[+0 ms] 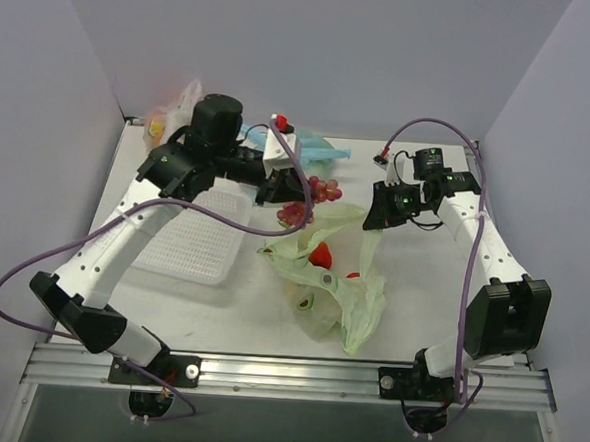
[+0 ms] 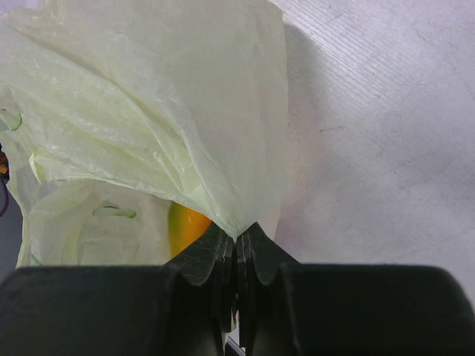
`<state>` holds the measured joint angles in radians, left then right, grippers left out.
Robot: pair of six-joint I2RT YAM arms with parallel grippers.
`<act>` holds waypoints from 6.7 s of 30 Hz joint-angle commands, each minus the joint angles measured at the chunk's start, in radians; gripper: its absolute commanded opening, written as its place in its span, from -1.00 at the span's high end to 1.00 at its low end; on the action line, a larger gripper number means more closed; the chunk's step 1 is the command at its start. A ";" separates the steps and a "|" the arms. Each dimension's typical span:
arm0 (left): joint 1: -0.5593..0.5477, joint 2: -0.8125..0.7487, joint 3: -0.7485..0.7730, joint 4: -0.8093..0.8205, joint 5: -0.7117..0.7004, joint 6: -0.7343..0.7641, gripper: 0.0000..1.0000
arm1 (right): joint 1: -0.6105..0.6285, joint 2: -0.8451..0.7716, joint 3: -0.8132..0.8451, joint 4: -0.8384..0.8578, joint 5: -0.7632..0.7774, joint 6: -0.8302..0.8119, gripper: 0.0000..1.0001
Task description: Place the fake fruits into the plastic bag and tie a complex knot
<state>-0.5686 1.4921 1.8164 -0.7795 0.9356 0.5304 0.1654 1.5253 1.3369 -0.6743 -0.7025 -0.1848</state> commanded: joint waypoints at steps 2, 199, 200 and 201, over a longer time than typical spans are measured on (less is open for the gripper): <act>-0.131 0.017 -0.087 0.393 0.000 -0.335 1.00 | 0.009 0.010 0.050 -0.025 -0.034 -0.005 0.97; -0.340 0.143 -0.284 0.323 -0.865 -0.957 -0.34 | -0.196 -0.541 -0.466 0.463 -0.411 -0.148 1.00; -0.340 0.151 -0.285 0.312 -0.876 -0.974 -0.36 | -0.195 -0.539 -0.461 0.458 -0.411 -0.150 1.00; -0.341 0.158 -0.290 0.304 -0.877 -0.984 -0.38 | -0.196 -0.539 -0.459 0.459 -0.411 -0.153 1.00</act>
<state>-0.9024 1.6550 1.4612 -0.4526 0.0898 -0.4103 -0.0372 1.0012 0.8288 -0.2081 -1.0813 -0.3145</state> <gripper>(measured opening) 0.679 0.036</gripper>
